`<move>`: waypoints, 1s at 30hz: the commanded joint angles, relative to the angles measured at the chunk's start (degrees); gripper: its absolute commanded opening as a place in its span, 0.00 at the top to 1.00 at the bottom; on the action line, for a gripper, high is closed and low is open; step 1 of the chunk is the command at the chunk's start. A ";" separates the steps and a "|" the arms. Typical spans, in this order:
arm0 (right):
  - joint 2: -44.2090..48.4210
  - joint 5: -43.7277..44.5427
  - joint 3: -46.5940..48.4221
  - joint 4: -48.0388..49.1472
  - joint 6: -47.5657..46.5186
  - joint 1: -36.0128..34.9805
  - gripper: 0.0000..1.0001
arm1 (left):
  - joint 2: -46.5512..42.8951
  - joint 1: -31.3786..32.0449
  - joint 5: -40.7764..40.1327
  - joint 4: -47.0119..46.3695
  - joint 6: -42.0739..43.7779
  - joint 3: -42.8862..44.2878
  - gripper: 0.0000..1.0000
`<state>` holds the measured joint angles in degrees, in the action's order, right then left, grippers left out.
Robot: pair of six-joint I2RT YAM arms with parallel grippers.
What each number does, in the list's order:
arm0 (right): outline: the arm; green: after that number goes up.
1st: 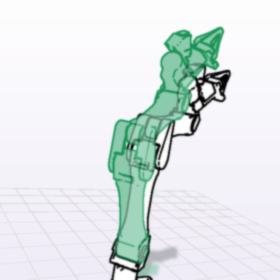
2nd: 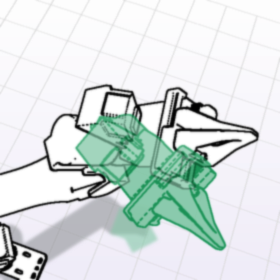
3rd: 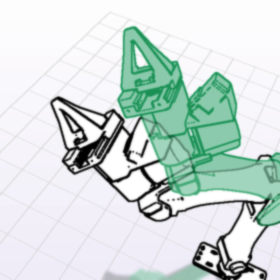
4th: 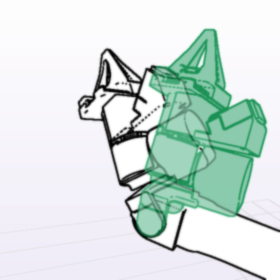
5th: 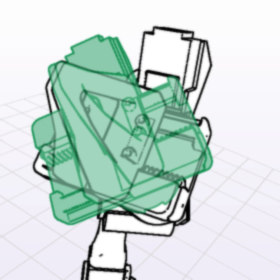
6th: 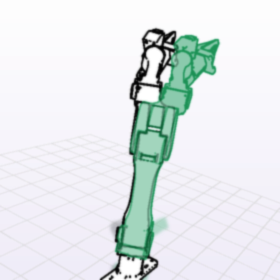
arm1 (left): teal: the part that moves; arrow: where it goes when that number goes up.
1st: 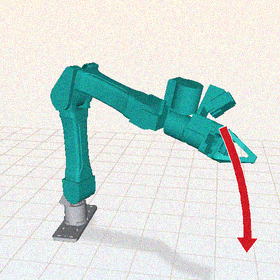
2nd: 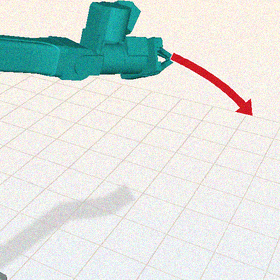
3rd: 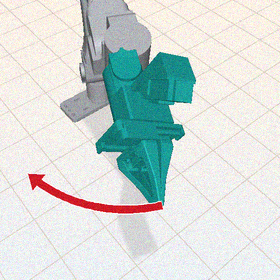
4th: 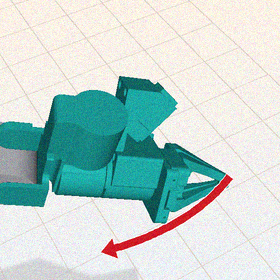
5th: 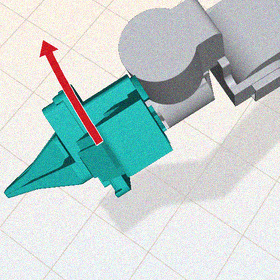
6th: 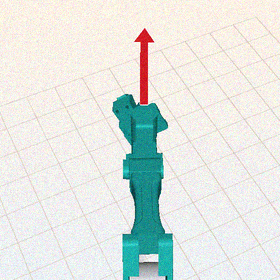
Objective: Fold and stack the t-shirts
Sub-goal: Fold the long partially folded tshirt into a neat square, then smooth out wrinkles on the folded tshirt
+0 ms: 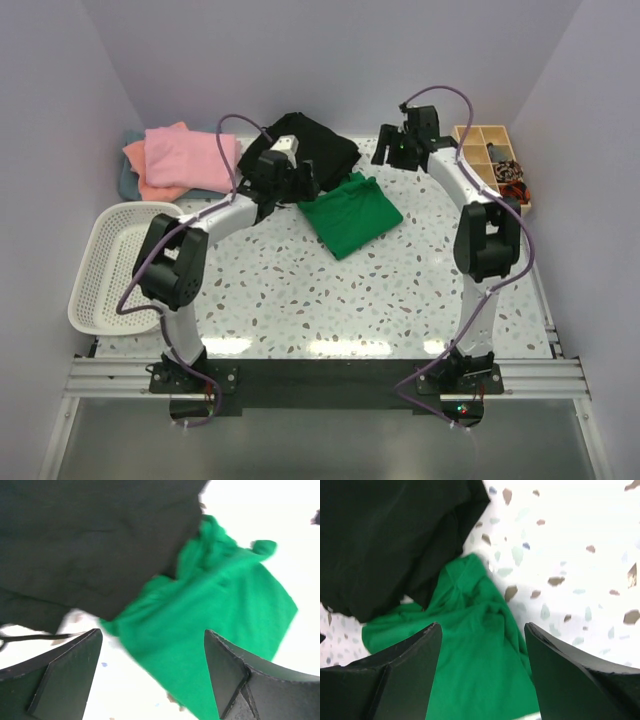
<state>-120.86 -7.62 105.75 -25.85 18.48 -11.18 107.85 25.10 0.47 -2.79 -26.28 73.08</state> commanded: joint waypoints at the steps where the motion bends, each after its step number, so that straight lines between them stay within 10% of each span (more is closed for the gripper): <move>1: 7.28 -3.27 -10.00 1.66 -1.35 -0.42 0.30 | -2.74 3.10 9.09 -4.85 1.15 -0.92 0.14; 12: 4.60 -8.47 -12.78 2.03 -0.28 -3.06 0.45 | 5.96 7.50 17.99 -10.22 -0.96 2.68 0.22; 30: -28.91 -4.61 31.72 -6.94 -1.60 -3.41 0.42 | 13.70 7.06 12.10 -11.98 1.06 2.25 0.23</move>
<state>-148.59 -14.59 133.80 -31.42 18.15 -14.68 121.40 32.73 14.61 -12.82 -26.33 76.12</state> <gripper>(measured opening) 0.568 0.767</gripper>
